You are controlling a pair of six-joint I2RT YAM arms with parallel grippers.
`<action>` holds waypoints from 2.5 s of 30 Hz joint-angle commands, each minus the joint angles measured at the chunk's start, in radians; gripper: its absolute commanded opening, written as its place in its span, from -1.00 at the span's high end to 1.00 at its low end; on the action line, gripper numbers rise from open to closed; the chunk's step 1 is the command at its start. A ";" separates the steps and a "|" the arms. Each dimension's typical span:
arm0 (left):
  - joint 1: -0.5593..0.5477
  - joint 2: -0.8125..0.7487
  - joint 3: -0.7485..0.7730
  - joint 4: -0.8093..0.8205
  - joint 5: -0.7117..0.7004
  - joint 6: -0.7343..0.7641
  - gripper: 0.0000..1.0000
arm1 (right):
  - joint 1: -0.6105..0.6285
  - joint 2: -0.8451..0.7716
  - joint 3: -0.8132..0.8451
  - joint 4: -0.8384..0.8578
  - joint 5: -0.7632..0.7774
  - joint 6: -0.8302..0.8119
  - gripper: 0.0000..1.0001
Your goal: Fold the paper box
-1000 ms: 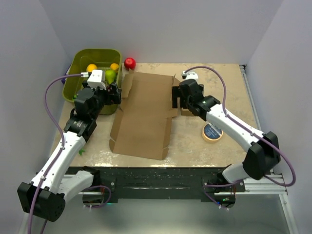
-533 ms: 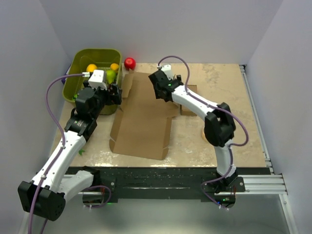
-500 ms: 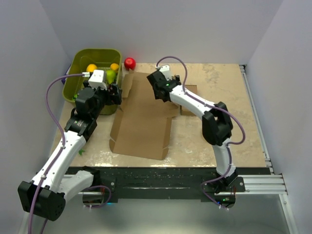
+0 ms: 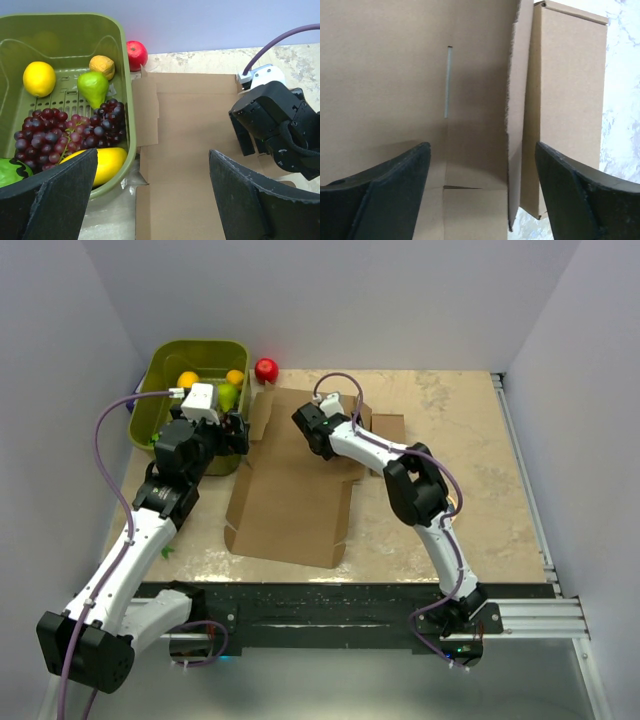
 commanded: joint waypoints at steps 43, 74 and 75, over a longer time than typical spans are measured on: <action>-0.045 0.215 0.027 0.088 0.302 -0.055 -0.98 | -0.152 -1.084 -0.768 0.324 -0.481 -0.070 1.00; -0.150 0.655 0.259 0.015 0.254 -0.145 -0.86 | -0.151 -1.373 -0.761 0.265 -0.591 -0.072 1.00; -0.159 0.673 0.274 0.006 0.226 -0.139 -0.83 | -0.151 -1.371 -0.761 0.265 -0.597 -0.073 1.00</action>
